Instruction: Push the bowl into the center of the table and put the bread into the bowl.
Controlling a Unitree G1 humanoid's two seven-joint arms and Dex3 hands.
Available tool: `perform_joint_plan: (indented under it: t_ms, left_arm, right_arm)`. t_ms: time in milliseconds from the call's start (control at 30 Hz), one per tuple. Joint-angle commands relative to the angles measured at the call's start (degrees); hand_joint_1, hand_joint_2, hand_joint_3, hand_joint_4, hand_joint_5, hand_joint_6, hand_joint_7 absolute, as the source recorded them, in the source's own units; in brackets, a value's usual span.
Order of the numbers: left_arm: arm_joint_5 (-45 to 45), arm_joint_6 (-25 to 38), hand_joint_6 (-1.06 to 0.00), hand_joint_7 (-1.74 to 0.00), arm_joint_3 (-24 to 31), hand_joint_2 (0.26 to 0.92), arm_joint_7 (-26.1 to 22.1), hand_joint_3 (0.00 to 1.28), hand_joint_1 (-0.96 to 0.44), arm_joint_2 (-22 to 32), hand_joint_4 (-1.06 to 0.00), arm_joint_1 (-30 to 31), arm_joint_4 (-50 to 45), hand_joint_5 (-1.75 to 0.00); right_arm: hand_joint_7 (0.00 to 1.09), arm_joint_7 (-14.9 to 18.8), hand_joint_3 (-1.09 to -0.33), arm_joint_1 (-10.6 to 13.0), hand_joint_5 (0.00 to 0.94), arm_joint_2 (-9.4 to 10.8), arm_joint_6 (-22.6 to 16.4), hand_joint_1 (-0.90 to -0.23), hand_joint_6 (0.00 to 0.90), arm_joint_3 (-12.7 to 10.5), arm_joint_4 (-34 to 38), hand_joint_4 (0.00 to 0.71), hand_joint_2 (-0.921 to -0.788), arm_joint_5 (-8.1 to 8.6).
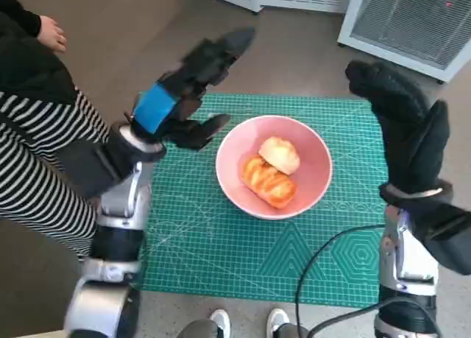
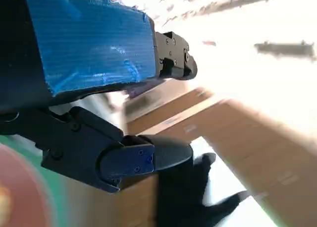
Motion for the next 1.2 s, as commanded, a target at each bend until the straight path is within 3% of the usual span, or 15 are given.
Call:
perform_joint_plan:
  t_ms: [33, 300, 567, 1200]
  left_arm:
    - [-2.6, -0.3, 0.00, -0.50, 1.7, 0.921, 0.1, 0.64, -0.80, -1.5, -0.08, 2.1, -0.4, -0.01]
    - [-3.2, -5.8, 0.00, -0.45, 3.7, 0.921, -0.6, 0.52, -0.80, -3.4, -0.09, 2.9, 3.1, -0.02]
    - [-2.1, -11.6, 0.00, -0.38, 4.3, 0.921, -0.6, 0.57, -0.79, -4.7, -0.11, 2.2, 7.6, -0.02]
    - [-0.7, -11.4, 0.00, -0.31, 3.0, 0.921, -1.9, 0.50, -0.80, -3.9, -0.09, 0.8, 9.7, 0.00]
  right_arm:
    - [0.49, -0.9, -0.661, -0.7, 0.006, 0.2, 1.0, -0.701, 0.022, 0.6, 1.0, 0.137, -0.921, -1.23]
    - [0.49, -1.8, -0.665, -2.8, 0.008, 0.7, 0.0, -0.699, 0.022, 1.3, 3.5, 0.143, -0.921, -2.92]
    - [0.49, -2.1, -0.668, -4.2, 0.008, 0.7, -2.1, -0.708, 0.019, 1.5, 6.6, 0.147, -0.921, -3.87]
    - [0.50, -2.4, -0.671, -4.4, 0.007, 0.2, -4.8, -0.709, 0.013, 0.9, 9.2, 0.151, -0.921, -4.71]
